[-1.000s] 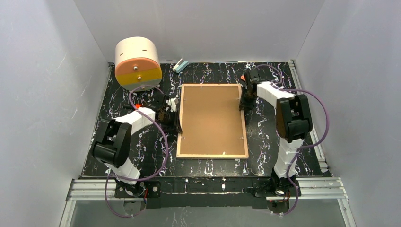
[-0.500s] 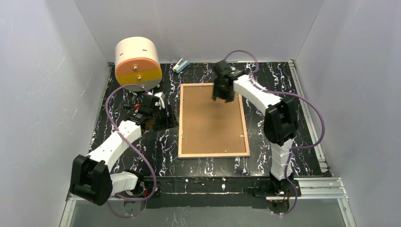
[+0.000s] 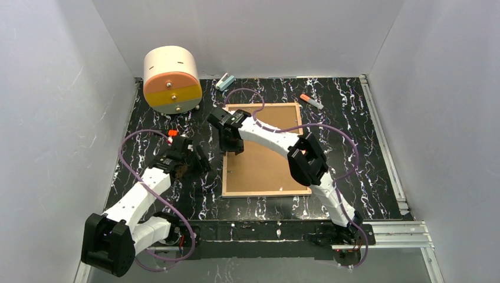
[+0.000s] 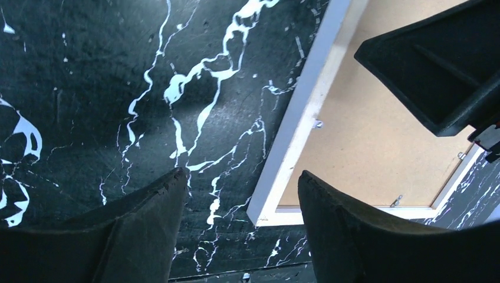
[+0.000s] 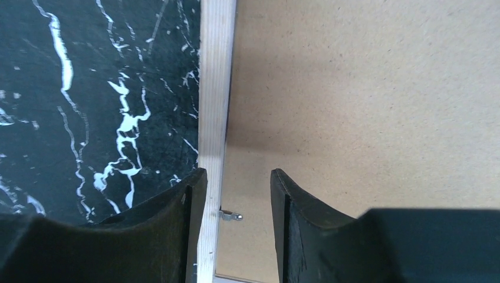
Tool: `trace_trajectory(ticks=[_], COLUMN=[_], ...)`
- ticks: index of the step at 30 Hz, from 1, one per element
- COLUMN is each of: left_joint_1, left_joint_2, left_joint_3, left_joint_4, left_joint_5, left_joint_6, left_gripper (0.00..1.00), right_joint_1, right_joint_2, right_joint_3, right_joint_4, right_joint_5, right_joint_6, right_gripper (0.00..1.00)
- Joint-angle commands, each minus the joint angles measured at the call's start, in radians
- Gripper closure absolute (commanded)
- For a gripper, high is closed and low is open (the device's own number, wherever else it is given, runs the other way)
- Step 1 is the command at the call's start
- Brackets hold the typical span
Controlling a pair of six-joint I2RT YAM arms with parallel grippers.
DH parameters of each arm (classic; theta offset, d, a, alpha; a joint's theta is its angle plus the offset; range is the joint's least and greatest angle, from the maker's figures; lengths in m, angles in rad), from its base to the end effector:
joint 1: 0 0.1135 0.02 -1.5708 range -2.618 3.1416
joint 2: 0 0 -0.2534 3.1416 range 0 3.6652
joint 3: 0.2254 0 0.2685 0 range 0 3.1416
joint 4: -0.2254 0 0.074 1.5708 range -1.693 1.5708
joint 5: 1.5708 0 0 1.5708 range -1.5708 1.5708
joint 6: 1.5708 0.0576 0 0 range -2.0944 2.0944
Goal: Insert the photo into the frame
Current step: Turn over the photo frame at the center of the board.
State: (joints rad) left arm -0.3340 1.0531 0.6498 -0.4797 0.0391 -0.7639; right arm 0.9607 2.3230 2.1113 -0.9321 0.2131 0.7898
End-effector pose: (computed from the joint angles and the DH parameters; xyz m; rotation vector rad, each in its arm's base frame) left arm 0.2282 -0.0816 0.1845 -0.5216 2.4720 -0.5142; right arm 0.3054 0.4156 0.1836 -0.1677 2.6905 0.2638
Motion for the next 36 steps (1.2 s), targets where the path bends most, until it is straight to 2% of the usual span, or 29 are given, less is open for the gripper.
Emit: trace_trajectory(ticks=[1, 16, 21, 26, 31, 36], left_joint_1=[0.026, 0.060, 0.062, 0.062, 0.062, 0.062], left_joint_2=[-0.024, -0.010, 0.006, 0.034, 0.047, 0.047], left_joint_3=[-0.049, -0.153, -0.165, -0.198, -0.214, -0.199], left_joint_4=[-0.001, 0.111, 0.143, 0.223, 0.294, 0.368], left_joint_5=[0.035, 0.154, 0.183, 0.277, 0.348, 0.410], left_joint_6=[-0.053, -0.089, -0.086, -0.080, -0.047, -0.030], left_gripper=[0.33, 0.33, 0.33, 0.33, 0.34, 0.34], right_joint_1=[0.024, 0.070, 0.070, 0.070, 0.070, 0.064], right_joint_2=[0.044, 0.090, 0.145, 0.187, 0.145, 0.063], right_joint_3=[0.066, 0.077, 0.112, 0.181, 0.222, 0.245], right_joint_4=[-0.056, -0.030, -0.068, -0.109, -0.104, -0.083], right_joint_5=[0.045, 0.040, 0.036, 0.026, -0.001, -0.047], right_joint_6=[0.046, 0.011, 0.004, 0.025, 0.068, 0.107], right_gripper=[0.49, 0.47, 0.62, 0.73, 0.87, 0.93])
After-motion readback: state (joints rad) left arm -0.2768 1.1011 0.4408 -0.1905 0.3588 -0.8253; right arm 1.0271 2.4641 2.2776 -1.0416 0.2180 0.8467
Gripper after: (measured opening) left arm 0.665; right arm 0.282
